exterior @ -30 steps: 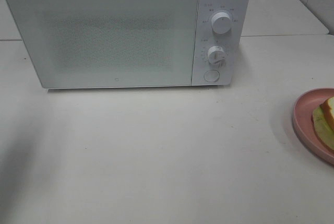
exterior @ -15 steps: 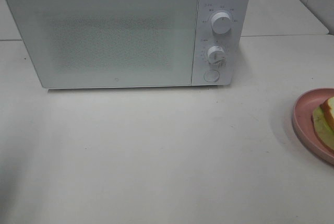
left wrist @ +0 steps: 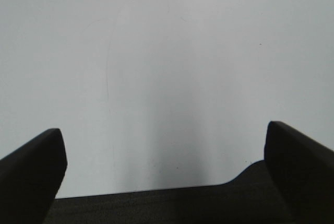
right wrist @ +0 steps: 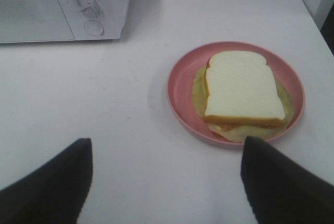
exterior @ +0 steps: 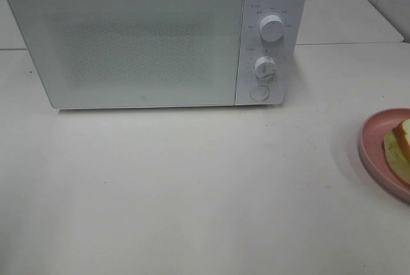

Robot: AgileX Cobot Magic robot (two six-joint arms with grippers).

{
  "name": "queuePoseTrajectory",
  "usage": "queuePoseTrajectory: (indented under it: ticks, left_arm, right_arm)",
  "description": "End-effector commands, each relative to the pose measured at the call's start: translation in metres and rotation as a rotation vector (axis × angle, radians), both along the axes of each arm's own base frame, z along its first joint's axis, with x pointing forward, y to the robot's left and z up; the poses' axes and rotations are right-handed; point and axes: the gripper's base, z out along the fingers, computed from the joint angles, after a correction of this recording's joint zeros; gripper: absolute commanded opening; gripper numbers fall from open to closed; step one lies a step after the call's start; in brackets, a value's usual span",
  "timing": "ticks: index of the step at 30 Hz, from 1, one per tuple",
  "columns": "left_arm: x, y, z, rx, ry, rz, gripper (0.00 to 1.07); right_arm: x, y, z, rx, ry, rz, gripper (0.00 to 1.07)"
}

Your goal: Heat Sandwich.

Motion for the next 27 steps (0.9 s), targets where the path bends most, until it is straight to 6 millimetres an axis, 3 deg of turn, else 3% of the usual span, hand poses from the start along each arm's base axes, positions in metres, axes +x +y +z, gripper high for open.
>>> queuePoseTrajectory:
  ticks: [1, 15, 27]
  left_arm:
    - [-0.015, 0.001, 0.002, 0.0, -0.073, 0.008, 0.98]
    - [-0.064, 0.001, 0.007, -0.004, -0.399, 0.008, 0.98]
    - [-0.064, 0.001, 0.007, -0.002, -0.399, 0.008, 0.98]
  right_arm:
    - [-0.003, -0.001, 0.0, -0.01, -0.037, -0.005, 0.75]
    - [-0.003, -0.001, 0.0, -0.01, -0.037, -0.005, 0.75]
    - [-0.002, 0.0, 0.0, -0.011, -0.031, -0.004, 0.75]
